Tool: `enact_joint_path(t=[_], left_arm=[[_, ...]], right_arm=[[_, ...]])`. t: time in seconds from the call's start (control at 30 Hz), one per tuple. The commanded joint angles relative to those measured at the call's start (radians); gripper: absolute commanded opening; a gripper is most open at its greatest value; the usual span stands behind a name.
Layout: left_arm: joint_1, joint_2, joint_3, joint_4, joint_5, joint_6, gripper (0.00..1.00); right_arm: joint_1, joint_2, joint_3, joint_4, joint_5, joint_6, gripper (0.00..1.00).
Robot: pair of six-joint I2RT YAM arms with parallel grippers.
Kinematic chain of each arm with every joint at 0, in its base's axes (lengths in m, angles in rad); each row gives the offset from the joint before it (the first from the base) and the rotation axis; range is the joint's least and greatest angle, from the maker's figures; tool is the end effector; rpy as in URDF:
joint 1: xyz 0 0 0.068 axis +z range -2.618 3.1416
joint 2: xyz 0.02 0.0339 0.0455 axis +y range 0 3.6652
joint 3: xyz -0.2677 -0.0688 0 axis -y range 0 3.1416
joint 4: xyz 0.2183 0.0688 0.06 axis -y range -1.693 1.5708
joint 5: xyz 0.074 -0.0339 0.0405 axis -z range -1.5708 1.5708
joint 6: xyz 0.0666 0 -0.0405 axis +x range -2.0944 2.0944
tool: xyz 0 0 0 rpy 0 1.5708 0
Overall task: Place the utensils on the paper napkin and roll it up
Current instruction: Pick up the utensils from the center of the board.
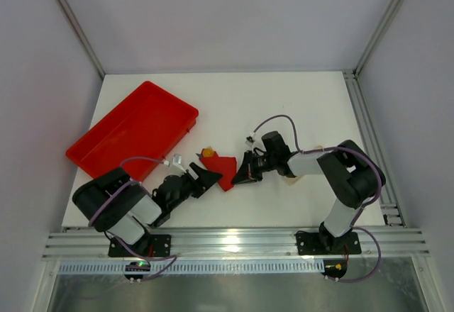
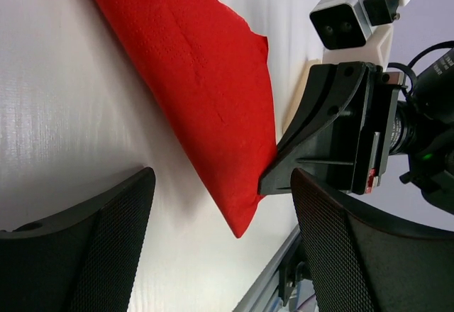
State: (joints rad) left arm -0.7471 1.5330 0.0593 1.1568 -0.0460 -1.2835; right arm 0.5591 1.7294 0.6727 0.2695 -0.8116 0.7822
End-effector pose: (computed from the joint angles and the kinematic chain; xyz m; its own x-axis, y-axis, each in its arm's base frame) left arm 0.1666 -0.1502 0.1258 -0.6850 -0.6713 -0.2830 -0.0360 0.4192 -0.9072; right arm 0.2342 0.2035 0.1324 -0.9893 -0.0467 -0.1385 -0.1436 0.4861 0.8620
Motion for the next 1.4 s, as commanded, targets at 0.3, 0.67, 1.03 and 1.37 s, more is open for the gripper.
enact_joint_path(t=[0.3, 0.67, 1.03, 1.37], left_arm=[[-0.006, 0.314, -0.081, 0.388, -0.062, -0.126, 0.82], [-0.006, 0.295, -0.062, 0.374, -0.103, -0.115, 0.8], [-0.006, 0.377, 0.013, 0.386, -0.1, -0.114, 0.75], [-0.005, 0.423, 0.046, 0.388, -0.098, -0.108, 0.71]], right_arm=[[0.013, -0.057, -0.007, 0.057, -0.02, 0.034, 0.04], [0.021, -0.044, -0.001, 0.066, -0.024, 0.034, 0.04], [0.028, -0.042, -0.002, 0.063, -0.024, 0.028, 0.04], [0.035, -0.037, -0.004, 0.073, -0.024, 0.031, 0.04]])
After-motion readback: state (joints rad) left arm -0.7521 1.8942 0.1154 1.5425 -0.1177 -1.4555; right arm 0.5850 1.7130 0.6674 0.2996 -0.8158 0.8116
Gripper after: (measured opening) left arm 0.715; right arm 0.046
